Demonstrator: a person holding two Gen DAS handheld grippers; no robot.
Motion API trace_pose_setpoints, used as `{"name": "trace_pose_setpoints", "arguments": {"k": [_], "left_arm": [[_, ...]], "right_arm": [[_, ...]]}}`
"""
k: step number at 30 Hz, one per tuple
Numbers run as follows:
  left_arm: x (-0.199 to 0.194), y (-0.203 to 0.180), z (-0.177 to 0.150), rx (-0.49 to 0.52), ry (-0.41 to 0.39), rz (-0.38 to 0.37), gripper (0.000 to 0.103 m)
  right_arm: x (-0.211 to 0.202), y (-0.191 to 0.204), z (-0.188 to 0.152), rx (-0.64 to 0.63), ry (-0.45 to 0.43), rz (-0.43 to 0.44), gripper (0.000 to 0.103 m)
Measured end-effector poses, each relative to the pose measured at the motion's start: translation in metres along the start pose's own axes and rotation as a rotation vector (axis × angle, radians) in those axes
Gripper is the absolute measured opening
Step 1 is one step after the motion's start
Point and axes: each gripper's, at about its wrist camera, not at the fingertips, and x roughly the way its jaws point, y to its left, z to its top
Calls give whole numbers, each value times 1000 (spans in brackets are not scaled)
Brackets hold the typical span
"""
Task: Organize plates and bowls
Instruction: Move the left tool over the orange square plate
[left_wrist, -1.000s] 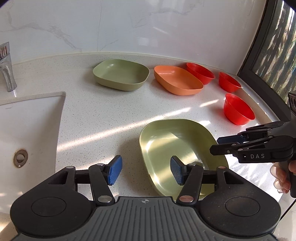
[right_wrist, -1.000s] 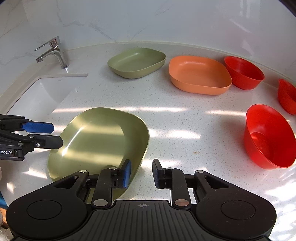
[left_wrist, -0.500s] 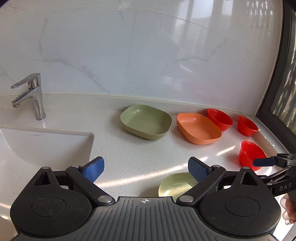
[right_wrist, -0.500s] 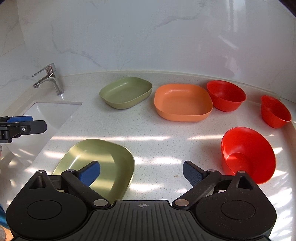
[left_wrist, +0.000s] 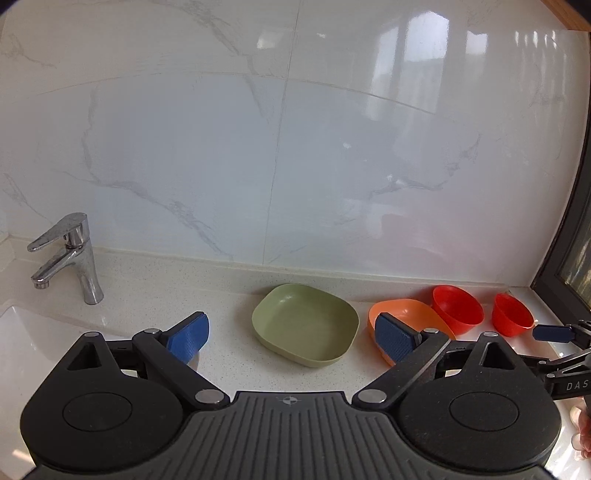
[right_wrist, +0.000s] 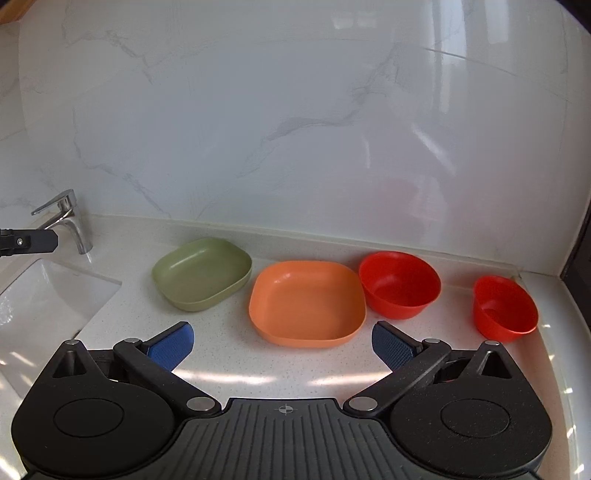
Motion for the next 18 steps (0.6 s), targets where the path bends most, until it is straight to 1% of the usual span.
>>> {"name": "trace_pose_setpoints", "arguments": {"k": [2,7,10,12,13,15,16,18], "left_arm": [[6,-5,8,9,-2,7,98],[32,-27,21,28,31,-17,98],[50,-43,20,54,57,-32,98],[65,-55,18,69,83,-51,98],[72,-59,18,72,94,-56,98],[90,-68,17,74,124,-74,95],[97,-73,16,75,138,-82,94],[115,-83,14,76,177,-98,90]], "right_arm": [[5,-4,8,-11,-14,-7,102],[21,-15,26,-40,-50,-1,102],[34,-22,32,-41,-43,9,95],[47,-28,35,-40,-22,9,88],[52,-31,35,-39,-12,9,86],[63,-37,35,-33,11,11,78],[69,-41,33,-28,26,11,76],[80,-47,32,-15,50,13,69]]}}
